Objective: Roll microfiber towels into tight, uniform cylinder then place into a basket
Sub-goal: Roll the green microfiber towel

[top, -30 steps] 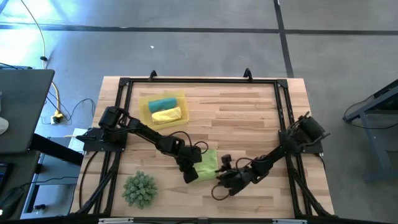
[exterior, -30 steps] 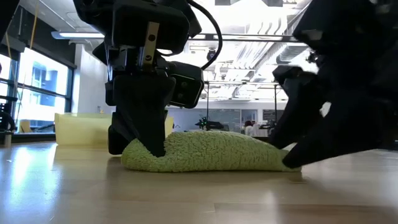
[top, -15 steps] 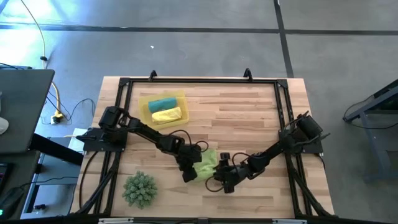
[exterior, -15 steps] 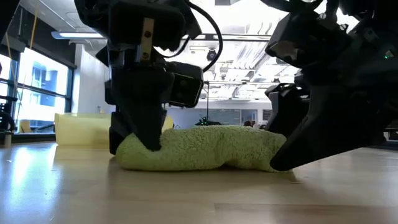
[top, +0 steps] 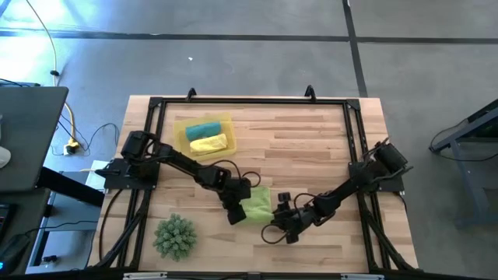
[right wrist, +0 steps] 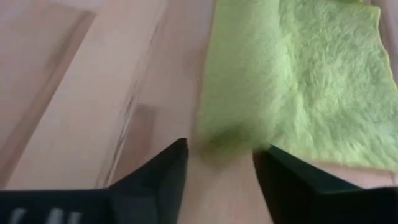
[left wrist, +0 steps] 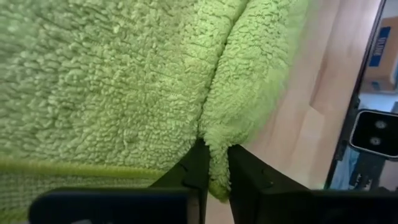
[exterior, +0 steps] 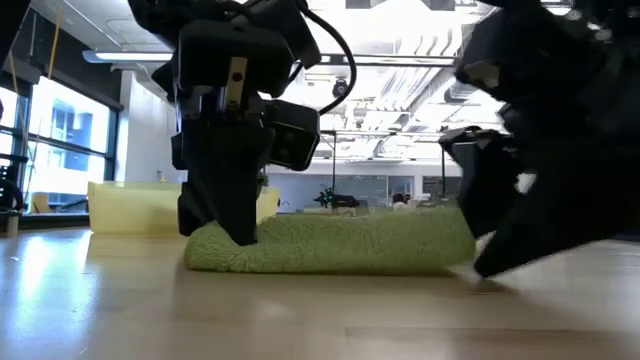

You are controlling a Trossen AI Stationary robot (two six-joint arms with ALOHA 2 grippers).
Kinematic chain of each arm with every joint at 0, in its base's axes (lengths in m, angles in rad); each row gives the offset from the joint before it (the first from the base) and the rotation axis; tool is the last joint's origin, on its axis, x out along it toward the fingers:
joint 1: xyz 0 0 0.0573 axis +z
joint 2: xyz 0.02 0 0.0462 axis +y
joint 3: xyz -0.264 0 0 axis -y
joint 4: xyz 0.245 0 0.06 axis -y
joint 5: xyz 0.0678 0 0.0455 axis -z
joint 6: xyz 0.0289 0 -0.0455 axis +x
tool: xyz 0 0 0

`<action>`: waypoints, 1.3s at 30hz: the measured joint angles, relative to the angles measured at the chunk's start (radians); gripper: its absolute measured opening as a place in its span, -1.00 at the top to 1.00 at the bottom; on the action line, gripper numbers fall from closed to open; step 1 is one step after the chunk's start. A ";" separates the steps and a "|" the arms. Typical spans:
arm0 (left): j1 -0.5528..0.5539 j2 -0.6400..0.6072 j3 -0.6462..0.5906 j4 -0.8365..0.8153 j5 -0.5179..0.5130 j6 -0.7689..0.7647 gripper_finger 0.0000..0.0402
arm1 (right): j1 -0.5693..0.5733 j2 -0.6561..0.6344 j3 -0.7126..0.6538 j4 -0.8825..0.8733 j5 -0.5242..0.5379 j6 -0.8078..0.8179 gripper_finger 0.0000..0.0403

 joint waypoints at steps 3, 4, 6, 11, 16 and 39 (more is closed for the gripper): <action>-0.007 -0.001 0.000 -0.002 -0.020 0.007 0.87 | 0.003 -0.053 -0.004 -0.049 -0.025 0.004 -0.04; -0.007 -0.001 0.000 -0.003 -0.023 0.010 0.88 | 0.003 -0.079 -0.004 -0.068 -0.030 0.011 -0.09; -0.014 -0.001 0.000 -0.009 -0.039 0.017 0.89 | 0.003 -0.133 -0.004 -0.093 -0.062 0.028 -0.16; -0.027 -0.002 0.000 -0.018 -0.105 0.018 0.89 | 0.041 -0.187 -0.002 -0.006 -0.014 -0.047 -0.15; -0.027 -0.002 -0.002 -0.014 -0.116 0.018 0.89 | 0.064 -0.101 0.000 0.110 0.063 -0.210 -0.07; -0.031 0.001 -0.003 0.011 -0.050 0.008 0.88 | -0.006 0.106 0.006 0.159 0.188 -0.076 0.20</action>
